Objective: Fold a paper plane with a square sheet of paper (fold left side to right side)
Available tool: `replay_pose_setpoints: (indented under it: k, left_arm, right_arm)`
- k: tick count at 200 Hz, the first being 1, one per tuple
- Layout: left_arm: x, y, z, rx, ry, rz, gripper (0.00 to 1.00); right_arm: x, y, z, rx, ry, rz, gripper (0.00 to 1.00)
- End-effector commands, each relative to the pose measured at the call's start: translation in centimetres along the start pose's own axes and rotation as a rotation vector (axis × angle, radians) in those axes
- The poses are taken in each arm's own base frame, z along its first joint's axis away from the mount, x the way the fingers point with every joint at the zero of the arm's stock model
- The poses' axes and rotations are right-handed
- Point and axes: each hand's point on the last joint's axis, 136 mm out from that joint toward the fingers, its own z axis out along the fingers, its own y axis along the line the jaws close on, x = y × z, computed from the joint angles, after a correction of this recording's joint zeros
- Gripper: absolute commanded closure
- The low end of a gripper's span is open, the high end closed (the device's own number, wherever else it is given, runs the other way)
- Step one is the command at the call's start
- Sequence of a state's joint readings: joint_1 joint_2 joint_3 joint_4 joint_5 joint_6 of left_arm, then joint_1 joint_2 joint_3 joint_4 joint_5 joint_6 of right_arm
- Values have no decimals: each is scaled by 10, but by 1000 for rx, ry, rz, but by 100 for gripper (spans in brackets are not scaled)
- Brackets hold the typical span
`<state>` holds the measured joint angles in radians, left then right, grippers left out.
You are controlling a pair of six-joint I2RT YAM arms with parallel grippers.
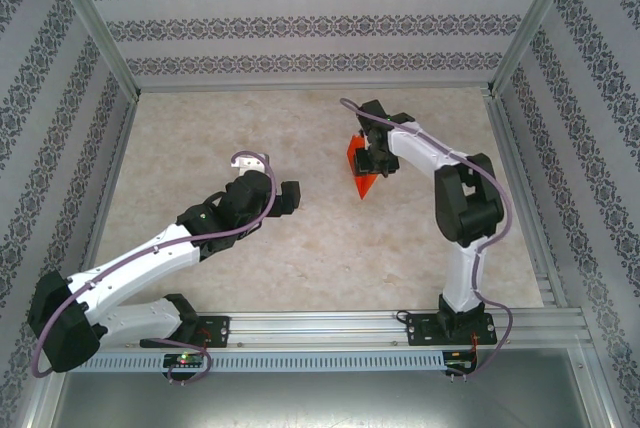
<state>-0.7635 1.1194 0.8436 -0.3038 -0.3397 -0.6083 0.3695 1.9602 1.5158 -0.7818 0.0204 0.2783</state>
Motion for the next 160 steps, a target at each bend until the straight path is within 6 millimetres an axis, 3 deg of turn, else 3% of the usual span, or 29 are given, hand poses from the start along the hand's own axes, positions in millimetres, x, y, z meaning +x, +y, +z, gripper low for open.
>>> replay_pose_setpoints:
  k: [1, 50, 92, 99, 122, 160]
  left_arm:
    - [-21, 5, -2, -34, -58, -5, 0]
    - [-48, 32, -2, -157, -160, 9, 0]
    - [-72, 65, 4, -300, -220, 61, 0]
    - [-75, 71, 6, -324, -227, 77, 0]
    - [-79, 92, 11, -408, -265, 115, 0]
    - [-72, 121, 21, -505, -308, 203, 0]
  right_arm:
    - [5, -8, -35, 38, -73, -21, 41]
    - [21, -31, -99, 61, -291, -8, 27]
    - [31, -71, -141, 110, -529, 34, 7]
    - [33, -78, -143, 116, -562, 46, 2]
    - [39, -99, -147, 123, -648, 87, 2]
    - [49, -130, -134, 182, -776, 89, 2]
